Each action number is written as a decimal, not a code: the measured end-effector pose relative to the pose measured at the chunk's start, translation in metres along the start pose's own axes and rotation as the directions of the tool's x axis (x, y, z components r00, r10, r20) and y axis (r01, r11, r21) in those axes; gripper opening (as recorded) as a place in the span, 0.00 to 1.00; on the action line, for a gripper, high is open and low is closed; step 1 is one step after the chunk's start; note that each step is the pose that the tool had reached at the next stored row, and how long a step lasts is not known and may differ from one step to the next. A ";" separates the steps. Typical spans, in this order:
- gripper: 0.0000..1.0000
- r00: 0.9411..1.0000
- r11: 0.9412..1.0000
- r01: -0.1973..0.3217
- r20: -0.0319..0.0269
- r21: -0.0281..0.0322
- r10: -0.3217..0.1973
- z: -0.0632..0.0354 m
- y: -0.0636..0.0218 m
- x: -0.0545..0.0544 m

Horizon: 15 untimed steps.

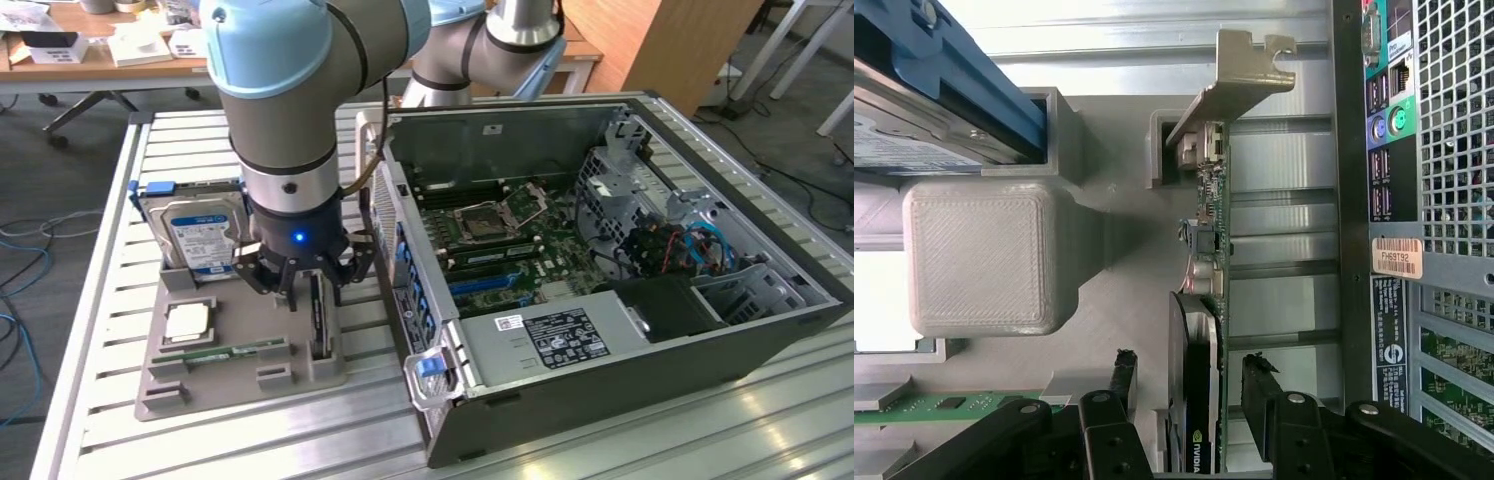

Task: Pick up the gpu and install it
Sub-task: 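Pick up the gpu and move the gpu toward the slot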

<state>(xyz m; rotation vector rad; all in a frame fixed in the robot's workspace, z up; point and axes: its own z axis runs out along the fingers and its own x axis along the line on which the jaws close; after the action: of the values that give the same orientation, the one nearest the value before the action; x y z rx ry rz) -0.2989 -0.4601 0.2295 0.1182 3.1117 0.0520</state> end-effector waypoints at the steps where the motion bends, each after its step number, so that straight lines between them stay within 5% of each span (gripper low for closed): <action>1: 0.55 1.000 1.000 0.000 0.000 0.000 0.000 0.0000 0.0000 0.000; 15: 0.53 1.000 1.000 0.000 0.000 0.000 0.000 0.0000 0.0000 0.000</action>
<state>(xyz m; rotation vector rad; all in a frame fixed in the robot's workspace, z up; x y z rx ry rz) -0.2989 -0.4601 0.2295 0.1181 3.1118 0.0521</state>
